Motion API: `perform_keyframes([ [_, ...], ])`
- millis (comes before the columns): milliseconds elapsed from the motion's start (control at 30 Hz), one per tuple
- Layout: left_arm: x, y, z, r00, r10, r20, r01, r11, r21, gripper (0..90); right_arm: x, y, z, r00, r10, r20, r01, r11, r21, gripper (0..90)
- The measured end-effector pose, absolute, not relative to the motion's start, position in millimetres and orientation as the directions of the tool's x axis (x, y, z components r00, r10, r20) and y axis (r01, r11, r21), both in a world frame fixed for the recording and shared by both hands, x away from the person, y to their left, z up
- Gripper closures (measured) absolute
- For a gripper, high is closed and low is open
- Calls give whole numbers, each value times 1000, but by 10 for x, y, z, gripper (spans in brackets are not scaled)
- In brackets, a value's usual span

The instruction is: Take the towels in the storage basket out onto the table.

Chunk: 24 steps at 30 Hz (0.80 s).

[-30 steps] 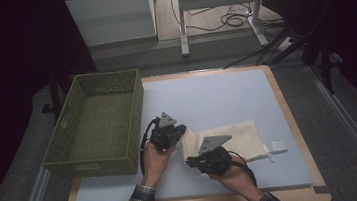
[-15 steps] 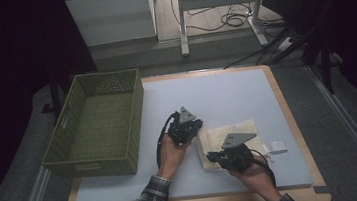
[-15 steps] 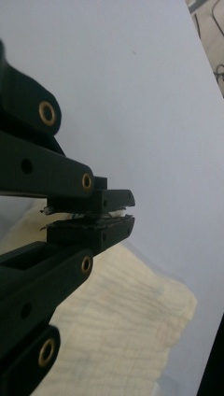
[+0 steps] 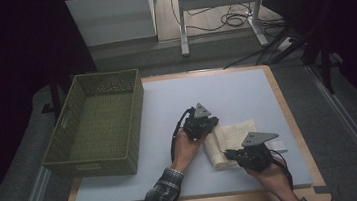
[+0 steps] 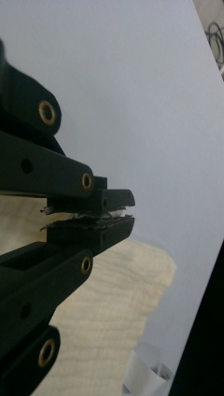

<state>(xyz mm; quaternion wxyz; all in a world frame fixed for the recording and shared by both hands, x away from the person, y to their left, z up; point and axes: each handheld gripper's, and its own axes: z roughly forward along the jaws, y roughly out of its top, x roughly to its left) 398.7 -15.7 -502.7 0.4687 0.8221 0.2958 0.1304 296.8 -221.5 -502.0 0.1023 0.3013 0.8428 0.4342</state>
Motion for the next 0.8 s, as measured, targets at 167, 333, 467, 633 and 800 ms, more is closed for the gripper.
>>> perform_keyframes([
  [167,4044,-344,-5035,808,584,-77,359,-384,851,855,2956,-2447,-5031,-767,635,89,440,422,793,855],
  [333,4083,-530,-5045,820,567,-75,354,-400,846,855,2947,-2574,-5046,-752,653,89,453,413,790,855],
  [467,4106,-660,-5034,828,556,-70,345,-407,846,854,2930,-2699,-5040,-737,669,95,462,397,793,855],
  [633,4127,-798,-4995,836,546,-63,334,-414,847,854,2911,-2841,-4996,-721,687,91,464,381,800,855],
  [800,4144,-877,-4978,841,539,-54,326,-424,845,853,2907,-2916,-4986,-711,698,90,467,372,802,855],
])
